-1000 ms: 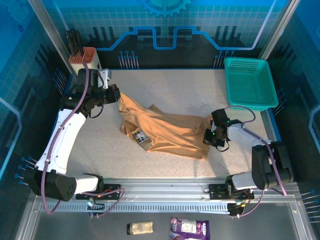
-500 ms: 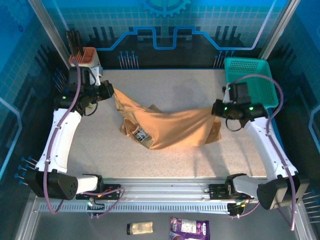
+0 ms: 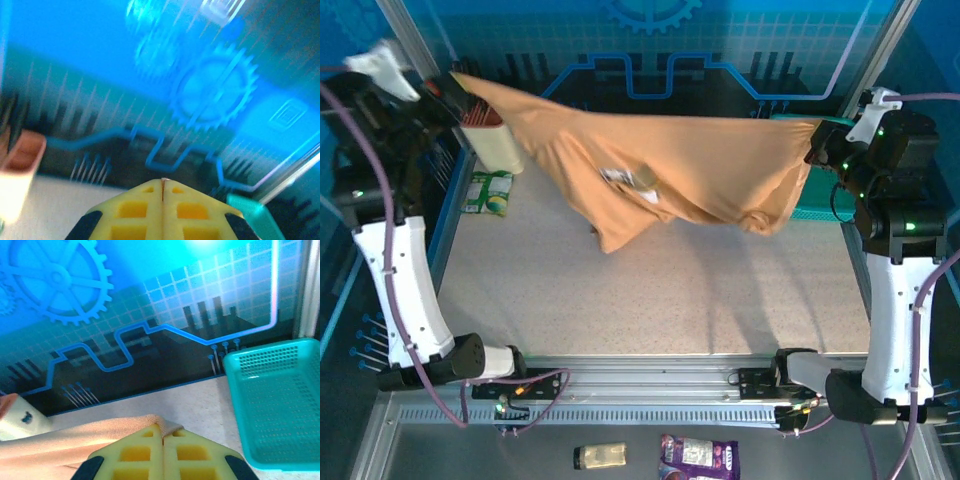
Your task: Fold the inside-out t-shirt
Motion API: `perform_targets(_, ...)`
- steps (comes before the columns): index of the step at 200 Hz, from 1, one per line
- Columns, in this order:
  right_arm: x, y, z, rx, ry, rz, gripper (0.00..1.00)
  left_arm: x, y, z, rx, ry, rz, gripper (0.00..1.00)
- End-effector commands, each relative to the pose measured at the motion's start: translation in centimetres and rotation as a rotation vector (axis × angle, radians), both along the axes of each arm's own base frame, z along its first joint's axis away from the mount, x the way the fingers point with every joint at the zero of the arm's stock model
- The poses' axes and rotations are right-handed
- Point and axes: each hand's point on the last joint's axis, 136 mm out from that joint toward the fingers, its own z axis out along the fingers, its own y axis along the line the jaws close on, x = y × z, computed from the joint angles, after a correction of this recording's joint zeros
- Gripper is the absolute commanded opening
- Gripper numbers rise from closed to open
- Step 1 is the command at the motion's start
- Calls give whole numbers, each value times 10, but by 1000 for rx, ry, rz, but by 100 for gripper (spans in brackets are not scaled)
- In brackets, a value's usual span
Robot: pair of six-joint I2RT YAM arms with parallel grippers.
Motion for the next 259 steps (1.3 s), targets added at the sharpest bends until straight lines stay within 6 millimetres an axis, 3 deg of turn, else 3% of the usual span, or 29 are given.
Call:
perform_targets(1,6,0,15,46,-54,17,0,-38,-9,60,15,-182,-2,0)
perform_targets(19,-16,-29,44,-19,-101,-114,0,-28,-14,48,-55,-169,-61,0)
perform_targets(43,-68,-68,98,-133,-241,-334,0,10,-15,-16,-205,-30,-148,0)
perform_targets(58,-95,-79,121,-186,-317,-422,0,22,-18,-47,-275,24,-192,0)
perform_targets(71,-100,-78,124,-190,-337,-419,0,24,-18,-58,-293,39,-194,0)
perform_targets(85,-88,-64,115,-154,-318,-327,0,15,-17,-45,-253,21,-173,0)
perform_targets(116,-46,-27,73,-11,-223,-90,0,-18,-18,17,-121,-113,-112,0)
perform_targets(137,-37,-14,58,45,-207,-13,0,-40,-26,48,-81,-183,-119,0)
perform_targets(158,-48,-7,57,48,-232,19,0,-66,-35,66,-45,-240,-123,0)
perform_targets(216,-118,6,81,-26,-408,43,0,-149,-47,95,78,-391,-12,0)
perform_targets(239,-133,4,92,-42,-466,19,0,-164,-51,103,102,-432,-3,0)
perform_targets(259,-135,2,98,-51,-488,5,0,-162,-51,104,98,-428,-7,0)
